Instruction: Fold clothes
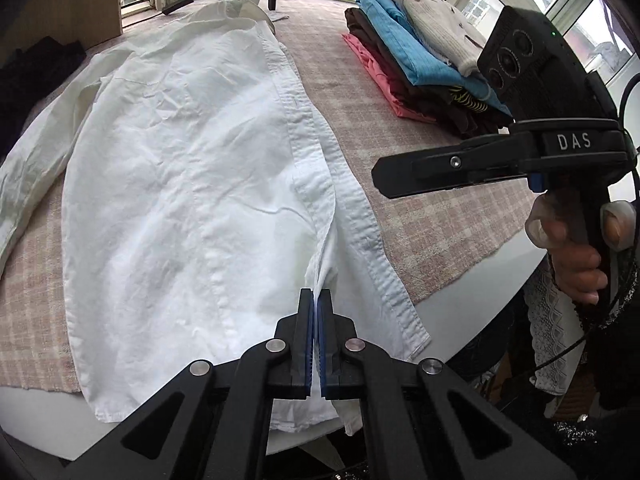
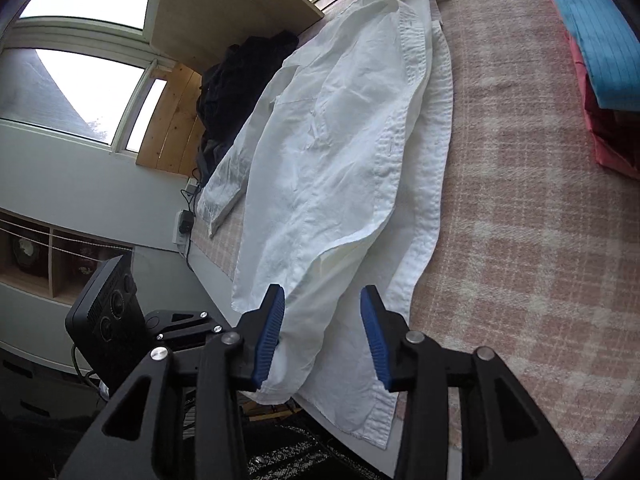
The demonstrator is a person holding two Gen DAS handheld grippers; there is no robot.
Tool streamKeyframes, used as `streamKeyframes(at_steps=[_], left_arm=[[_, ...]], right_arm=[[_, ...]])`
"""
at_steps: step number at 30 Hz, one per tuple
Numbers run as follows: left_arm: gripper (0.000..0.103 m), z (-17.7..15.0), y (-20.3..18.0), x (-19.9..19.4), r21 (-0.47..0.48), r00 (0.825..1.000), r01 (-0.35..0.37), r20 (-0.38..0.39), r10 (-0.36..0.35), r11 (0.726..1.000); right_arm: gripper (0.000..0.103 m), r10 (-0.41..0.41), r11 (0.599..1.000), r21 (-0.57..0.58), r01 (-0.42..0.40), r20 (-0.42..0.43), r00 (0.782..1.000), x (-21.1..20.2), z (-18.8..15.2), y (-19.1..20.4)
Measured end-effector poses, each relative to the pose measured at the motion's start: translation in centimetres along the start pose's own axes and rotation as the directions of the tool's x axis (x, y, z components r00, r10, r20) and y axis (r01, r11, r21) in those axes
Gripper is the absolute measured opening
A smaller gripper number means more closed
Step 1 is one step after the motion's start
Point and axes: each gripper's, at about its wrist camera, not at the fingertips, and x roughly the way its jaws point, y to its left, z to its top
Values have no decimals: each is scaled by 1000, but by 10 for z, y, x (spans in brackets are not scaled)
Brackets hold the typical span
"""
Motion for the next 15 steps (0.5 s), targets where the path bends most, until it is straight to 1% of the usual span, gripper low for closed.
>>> streamKeyframes(at_steps=[2,4,5,7,10,14,15], left_arm=[[1,4,11,-12,-36,1000,12,27,-11,999],[1,5,14,-15,-52,999,13,46,-10,999],[1,6,16,-17,-59,998,13,56,-10,998],[1,7,18,-25,-71,997,22,73,-16,997],[1,8,17,-36,-67,996,25,91,-19,997],[1,8,9,-46,-56,994,49,105,-43,997],[1,8,8,-48,-52,993,55,107,-49,997]], right_arm=[[40,-22,1000,18,22,18,1000,-1,21,-9],[40,-44,998,37,42,36,998,-2,42,-18],[40,-42,998,45,41,32,999,2,53,-21],[41,-5,996,86,3,19,1000,14,73,-30],[42,39,988,149,-43,26,999,28,101,-39],[50,68,973,219,-76,43,997,44,136,-52],[51,54,970,234,-62,44,998,49,143,-56]])
